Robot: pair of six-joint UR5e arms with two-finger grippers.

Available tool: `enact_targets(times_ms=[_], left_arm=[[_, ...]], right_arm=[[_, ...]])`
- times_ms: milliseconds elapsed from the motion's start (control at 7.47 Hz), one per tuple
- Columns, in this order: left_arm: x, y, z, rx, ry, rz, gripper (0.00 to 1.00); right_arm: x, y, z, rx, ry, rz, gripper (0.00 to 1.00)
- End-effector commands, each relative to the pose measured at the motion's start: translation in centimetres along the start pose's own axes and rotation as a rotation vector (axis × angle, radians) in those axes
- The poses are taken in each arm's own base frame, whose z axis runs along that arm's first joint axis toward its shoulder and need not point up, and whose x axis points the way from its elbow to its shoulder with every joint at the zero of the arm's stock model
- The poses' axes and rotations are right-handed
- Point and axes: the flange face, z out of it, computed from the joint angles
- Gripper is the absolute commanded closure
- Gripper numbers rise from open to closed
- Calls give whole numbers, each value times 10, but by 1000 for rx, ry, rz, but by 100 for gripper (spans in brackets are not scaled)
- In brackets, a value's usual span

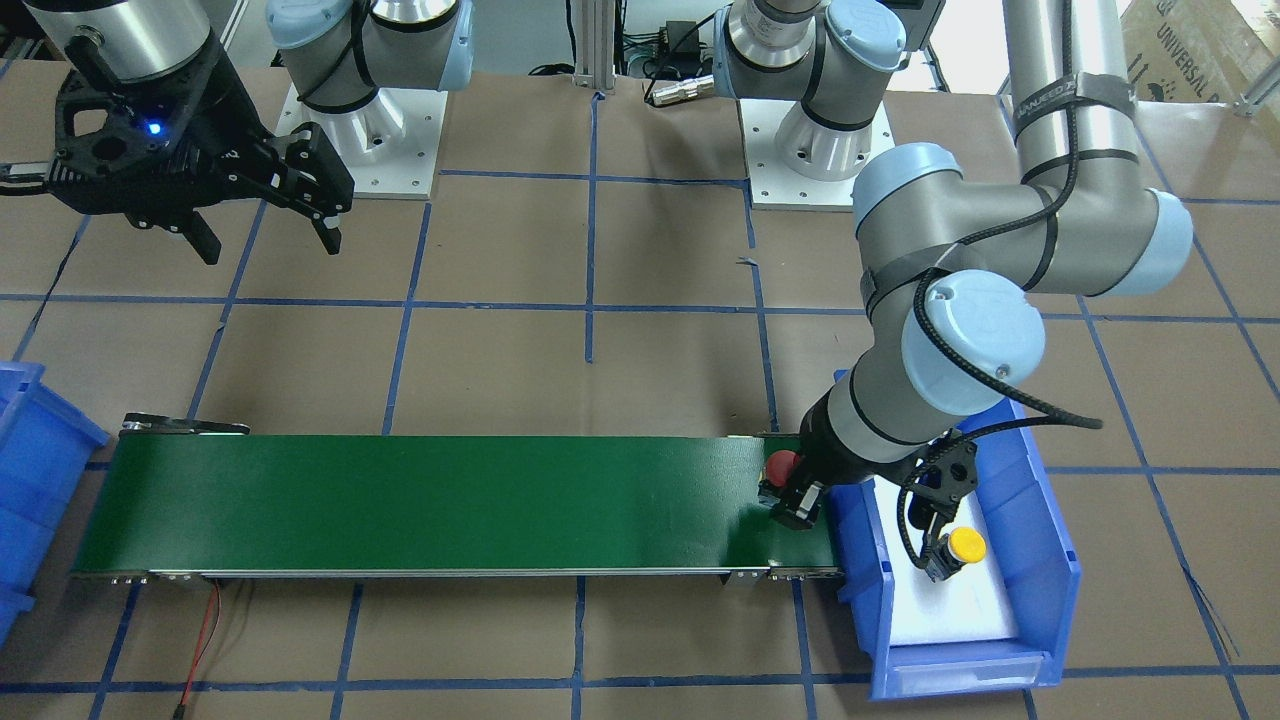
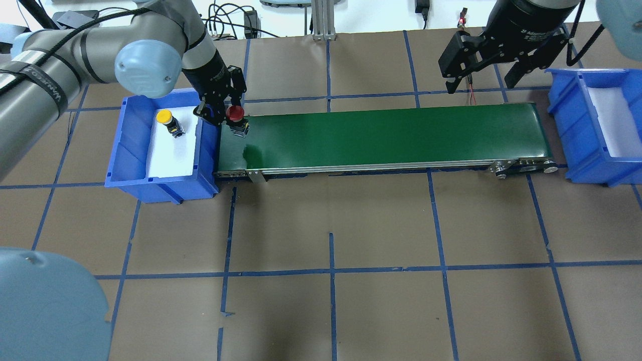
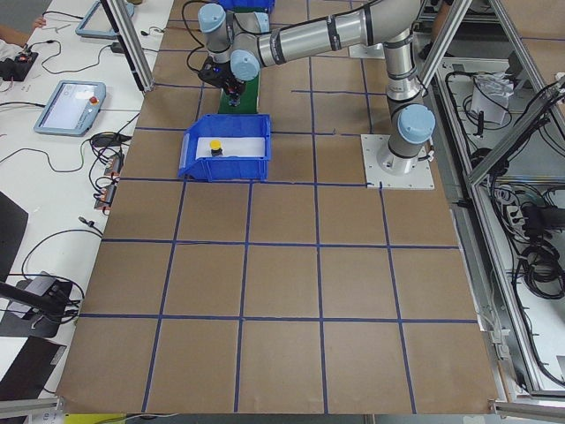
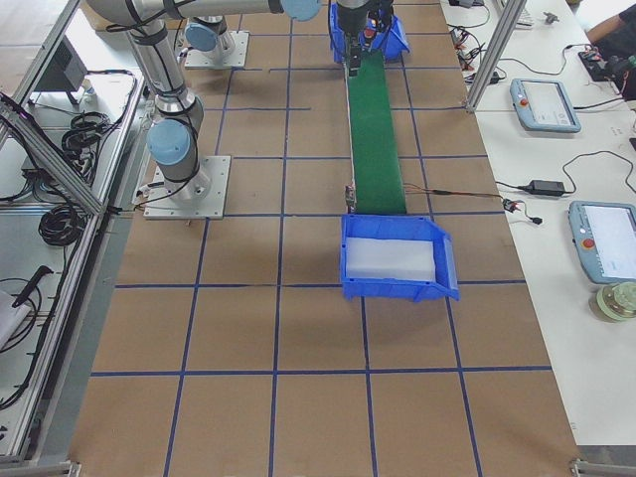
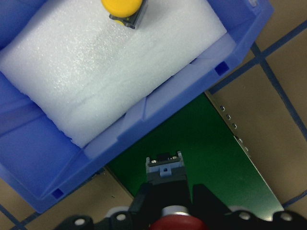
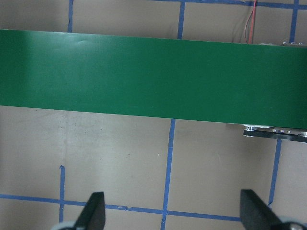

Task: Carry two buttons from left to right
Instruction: 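Lower the red button onto the green belt and open the left gripper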

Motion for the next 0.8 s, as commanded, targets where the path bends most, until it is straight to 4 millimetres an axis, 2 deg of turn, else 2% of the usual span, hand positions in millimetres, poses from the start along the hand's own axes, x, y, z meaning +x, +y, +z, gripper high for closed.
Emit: enact_targets(times_ms=[0,134,268,401,535,669], left_arm=[[13,7,26,-1,-6,-36,65],[11,9,31,-6,-14,-42,63],[10,9,28,-3,-7,-39,61],[10,11,23,-1,-3,-39,17],[9,11,23,-3,-7,-36,0],[9,12,23,-10,-4,-35,0]], right_arm=[[1,1,1,-2,0,1,0],[1,1,2,-4,0,0,0],[1,1,2,-4,0,0,0],[1,1,2,-4,0,0,0],[2,2,3,-7,4,-6,0],[9,1,3,-10,8,-21,0]])
